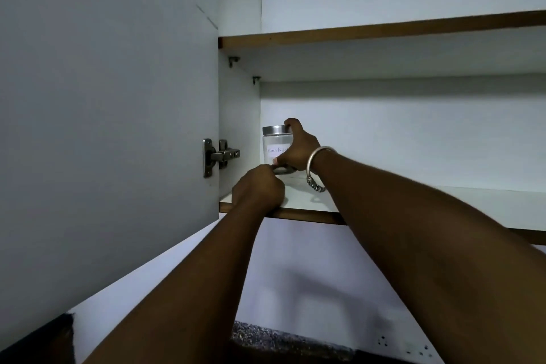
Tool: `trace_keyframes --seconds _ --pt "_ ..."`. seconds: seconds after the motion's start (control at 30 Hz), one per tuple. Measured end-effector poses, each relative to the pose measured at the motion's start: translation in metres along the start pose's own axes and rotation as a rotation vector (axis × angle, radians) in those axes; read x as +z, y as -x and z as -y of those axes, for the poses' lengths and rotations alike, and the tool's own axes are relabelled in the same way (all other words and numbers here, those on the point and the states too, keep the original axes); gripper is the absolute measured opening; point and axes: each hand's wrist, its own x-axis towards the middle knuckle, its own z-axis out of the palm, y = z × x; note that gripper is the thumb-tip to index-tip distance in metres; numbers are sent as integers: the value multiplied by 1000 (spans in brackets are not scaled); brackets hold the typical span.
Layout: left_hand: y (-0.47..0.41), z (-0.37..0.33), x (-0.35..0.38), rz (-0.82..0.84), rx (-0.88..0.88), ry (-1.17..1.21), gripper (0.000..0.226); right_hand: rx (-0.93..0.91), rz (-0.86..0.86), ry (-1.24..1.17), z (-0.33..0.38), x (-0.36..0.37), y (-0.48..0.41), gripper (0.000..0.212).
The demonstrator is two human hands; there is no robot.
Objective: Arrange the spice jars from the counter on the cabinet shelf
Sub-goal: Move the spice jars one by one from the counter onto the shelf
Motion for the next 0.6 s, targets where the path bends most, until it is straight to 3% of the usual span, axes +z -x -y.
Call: trace_keyframes --seconds 0.1,0.3,0.6 --pt "-4 -2 1 52 17 -104 39 8 32 19 1 14 -20 92" --pt "-5 -2 2 65 24 -165 11 102 74 94 -11 52 -39 91" --pt "-15 4 8 105 30 -163 27 137 112 162 -21 57 -42 103"
